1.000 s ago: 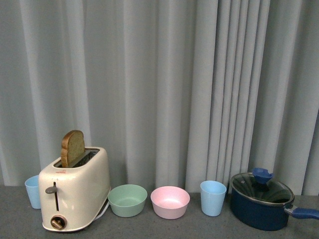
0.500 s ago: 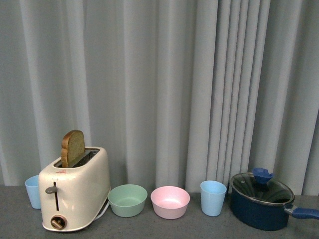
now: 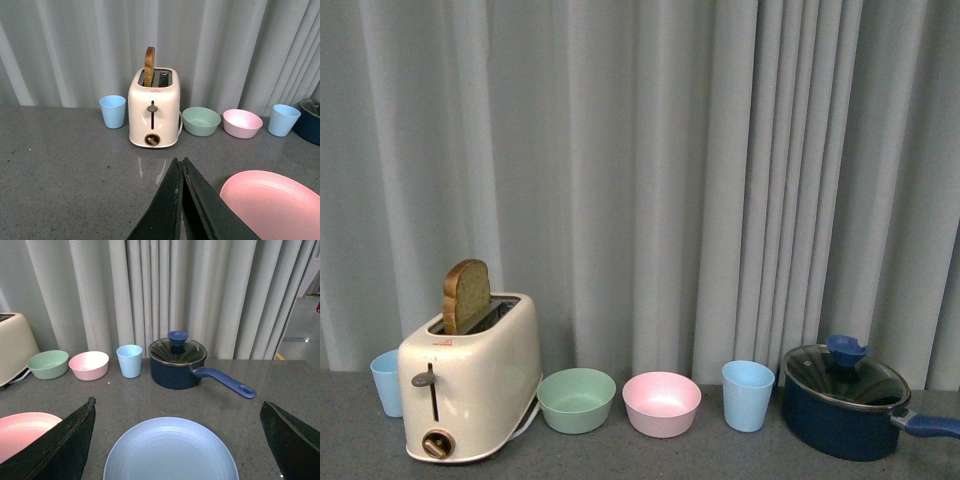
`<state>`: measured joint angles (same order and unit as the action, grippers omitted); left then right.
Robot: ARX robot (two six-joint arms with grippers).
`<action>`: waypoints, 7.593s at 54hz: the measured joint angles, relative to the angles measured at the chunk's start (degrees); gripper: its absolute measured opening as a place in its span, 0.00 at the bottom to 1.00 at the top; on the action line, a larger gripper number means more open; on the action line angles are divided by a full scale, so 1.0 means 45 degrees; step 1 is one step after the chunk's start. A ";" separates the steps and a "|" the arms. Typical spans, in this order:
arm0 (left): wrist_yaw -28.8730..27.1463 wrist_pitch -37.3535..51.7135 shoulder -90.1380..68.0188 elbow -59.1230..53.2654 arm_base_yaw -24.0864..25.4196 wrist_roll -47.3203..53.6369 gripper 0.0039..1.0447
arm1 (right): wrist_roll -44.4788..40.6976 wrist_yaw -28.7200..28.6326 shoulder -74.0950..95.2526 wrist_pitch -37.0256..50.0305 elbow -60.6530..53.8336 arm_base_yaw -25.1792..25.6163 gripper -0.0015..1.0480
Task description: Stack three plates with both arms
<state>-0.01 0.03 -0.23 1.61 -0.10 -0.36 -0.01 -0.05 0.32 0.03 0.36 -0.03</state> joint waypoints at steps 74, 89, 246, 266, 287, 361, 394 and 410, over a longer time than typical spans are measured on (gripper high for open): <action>0.0000 0.0000 0.0010 0.0000 -0.0005 0.0029 0.94 | -0.2365 -0.1792 2.4543 0.4109 0.8087 0.5343 0.93; 0.0000 0.0000 0.0010 0.0000 -0.0005 0.0029 0.94 | -0.2142 -0.2341 2.5543 0.3580 0.9287 0.5168 0.93; 0.0000 0.0000 0.0010 0.0000 0.0000 0.0029 0.94 | 0.1501 -0.5226 2.5466 0.2943 1.1696 -0.2866 0.03; 0.0000 0.0000 0.0010 0.0000 -0.0005 0.0029 0.94 | 0.1428 -0.4979 2.5849 0.2929 1.1798 -0.3453 0.27; 0.0000 0.0000 0.0010 0.0000 0.0000 0.0029 0.94 | 0.1297 -0.3988 2.2551 0.5731 0.9073 -0.2254 0.89; 0.0000 -0.0005 0.0034 0.0000 -0.0005 0.0034 0.94 | 0.0000 0.0029 0.9554 0.9209 0.0112 -0.0024 0.03; -0.0005 -0.0005 0.0034 0.0000 -0.0005 0.0034 0.94 | 0.0000 0.0019 0.4158 0.4250 -0.0005 -0.0019 0.03; -0.0005 -0.0005 0.0034 0.0000 -0.0005 0.0029 0.94 | 0.0000 0.0019 0.2871 0.2982 -0.0005 -0.0019 0.03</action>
<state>-0.03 0.01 -0.08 1.61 -0.12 -0.23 -0.01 0.03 13.23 13.45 0.34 -0.12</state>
